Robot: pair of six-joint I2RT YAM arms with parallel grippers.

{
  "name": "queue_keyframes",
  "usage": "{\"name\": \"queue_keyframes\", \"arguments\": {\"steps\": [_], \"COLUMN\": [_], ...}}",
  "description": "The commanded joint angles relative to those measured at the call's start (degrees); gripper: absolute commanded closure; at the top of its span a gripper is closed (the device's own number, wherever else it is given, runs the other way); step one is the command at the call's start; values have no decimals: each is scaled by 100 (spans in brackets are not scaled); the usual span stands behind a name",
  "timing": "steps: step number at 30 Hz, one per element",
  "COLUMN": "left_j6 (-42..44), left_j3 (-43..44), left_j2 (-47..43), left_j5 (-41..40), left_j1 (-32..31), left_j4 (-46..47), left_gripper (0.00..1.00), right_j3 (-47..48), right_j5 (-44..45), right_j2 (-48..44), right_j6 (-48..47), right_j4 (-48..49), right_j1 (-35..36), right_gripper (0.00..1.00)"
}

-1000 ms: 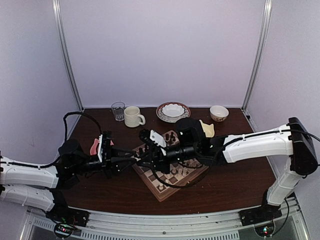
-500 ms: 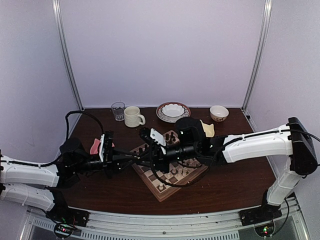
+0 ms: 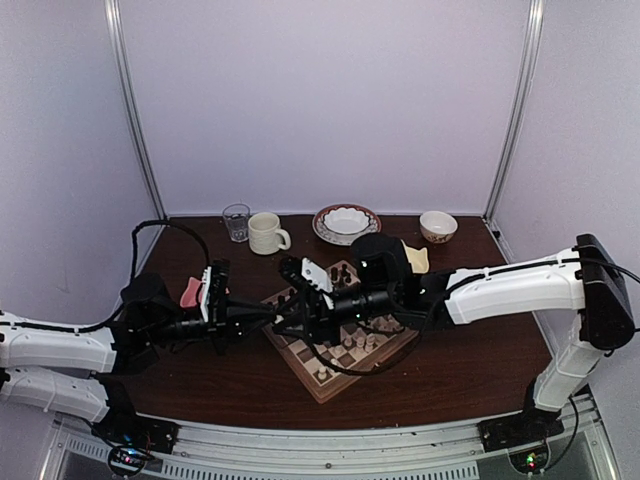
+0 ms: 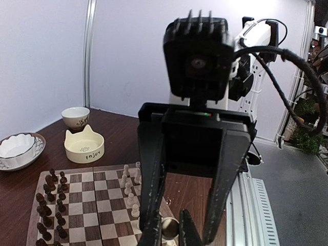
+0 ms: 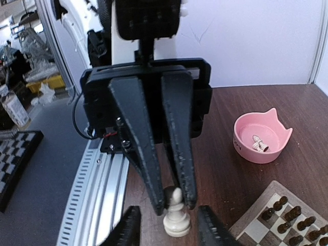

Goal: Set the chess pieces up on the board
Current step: Pass from the right arm to the left, then place the pawn on b2.

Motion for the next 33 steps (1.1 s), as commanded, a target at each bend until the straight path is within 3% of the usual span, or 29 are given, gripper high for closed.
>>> {"name": "queue_keyframes", "arguments": {"steps": [1,5,6,12,21,27,33], "left_j6": [160,165,175,272,7,-95,-178], "left_j3": [222,278,287,372,653,871,1085], "left_j2": [-31,111,146,621,2096,2958,3694], "left_j5": [-301,-510,-530,-723,-472,-423,-400], "left_j1": [-30,-30,-30,-30,-83,-219,-356], "left_j4": [-319,-471,-493,-585,55,502,1008], "left_gripper": [100,100,100,100,100,100,100], "right_j3": [-54,-117,-158,-437,-1259,-2030,-2107], "right_j5": [-105,-194,-183,231,3175,3470,3706], "right_j2": [-227,-377,-430,-1028,-2293,-2557,-2656], "right_j6": [-577,-768,-772,-603,178,-156,-172], "right_j4": [-247,-437,-443,-624,-878,-42,-31], "right_j1": [-9,-122,-167,-494,-639,-667,-671], "right_gripper": [46,2,1,0,1,0,0]}}
